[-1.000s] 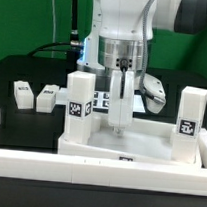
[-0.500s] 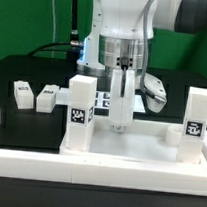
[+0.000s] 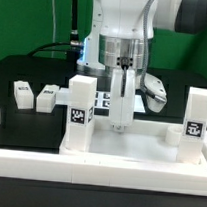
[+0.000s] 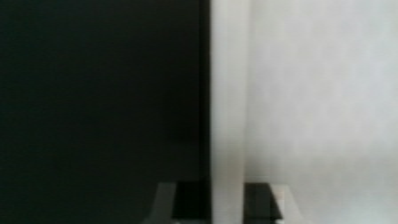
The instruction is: Assemble desk
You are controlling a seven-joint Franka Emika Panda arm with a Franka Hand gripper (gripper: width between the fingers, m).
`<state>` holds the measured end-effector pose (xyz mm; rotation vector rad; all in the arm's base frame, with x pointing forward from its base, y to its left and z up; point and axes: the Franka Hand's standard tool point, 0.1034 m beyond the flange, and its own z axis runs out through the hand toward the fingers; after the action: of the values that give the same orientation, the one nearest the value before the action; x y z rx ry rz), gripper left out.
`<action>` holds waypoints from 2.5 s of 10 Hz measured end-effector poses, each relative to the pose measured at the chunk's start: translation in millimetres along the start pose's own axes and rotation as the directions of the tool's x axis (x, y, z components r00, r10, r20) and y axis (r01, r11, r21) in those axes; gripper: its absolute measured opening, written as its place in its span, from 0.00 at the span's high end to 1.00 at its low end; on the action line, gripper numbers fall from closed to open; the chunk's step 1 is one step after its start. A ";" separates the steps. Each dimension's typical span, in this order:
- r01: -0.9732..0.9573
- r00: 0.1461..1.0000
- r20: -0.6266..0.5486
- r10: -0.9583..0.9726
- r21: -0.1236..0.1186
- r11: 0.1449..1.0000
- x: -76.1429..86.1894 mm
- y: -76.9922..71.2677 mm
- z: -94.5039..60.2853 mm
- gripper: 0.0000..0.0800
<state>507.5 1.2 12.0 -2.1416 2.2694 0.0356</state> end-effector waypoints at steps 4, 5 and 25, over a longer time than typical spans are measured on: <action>0.166 0.986 0.014 -0.166 -0.030 0.986 27.2 6.1 -9.4 0.92; 0.170 0.985 0.011 -0.170 -0.031 0.985 30.3 6.2 -9.2 0.92; 0.995 0.056 0.046 -0.997 -0.088 0.052 43.1 -9.2 -7.0 0.92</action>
Offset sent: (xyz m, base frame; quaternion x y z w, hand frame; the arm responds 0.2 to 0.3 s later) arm -0.0069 -0.0361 0.0107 -0.0123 0.0005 -0.0602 0.9981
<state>514.2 -42.6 17.6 -3.1897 0.1771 0.0851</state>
